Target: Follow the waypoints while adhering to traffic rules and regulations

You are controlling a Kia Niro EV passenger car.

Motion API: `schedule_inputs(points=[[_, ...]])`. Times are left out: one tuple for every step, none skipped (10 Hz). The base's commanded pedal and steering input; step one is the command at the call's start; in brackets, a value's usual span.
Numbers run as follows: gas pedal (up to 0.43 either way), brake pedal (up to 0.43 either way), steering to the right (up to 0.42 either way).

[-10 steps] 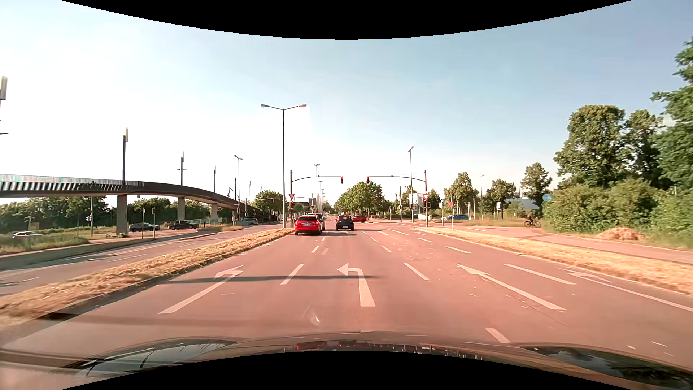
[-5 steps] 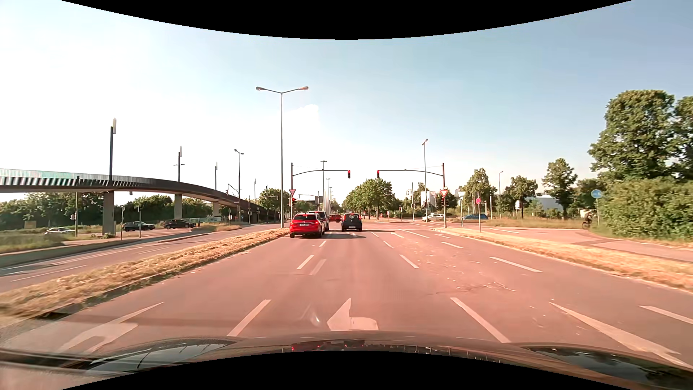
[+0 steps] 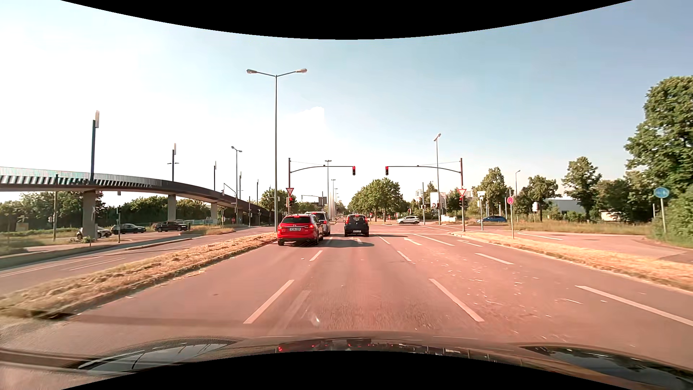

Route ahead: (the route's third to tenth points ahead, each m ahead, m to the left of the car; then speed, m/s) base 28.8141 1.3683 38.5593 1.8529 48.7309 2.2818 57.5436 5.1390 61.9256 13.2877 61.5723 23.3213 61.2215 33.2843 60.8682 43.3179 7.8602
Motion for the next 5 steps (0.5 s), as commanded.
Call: schedule_inputs(points=[[0.000, 0.201, -0.018], [0.000, 0.201, -0.013], [0.000, 0.213, -0.010], [0.000, 0.213, -0.010], [0.000, 0.213, -0.011]])
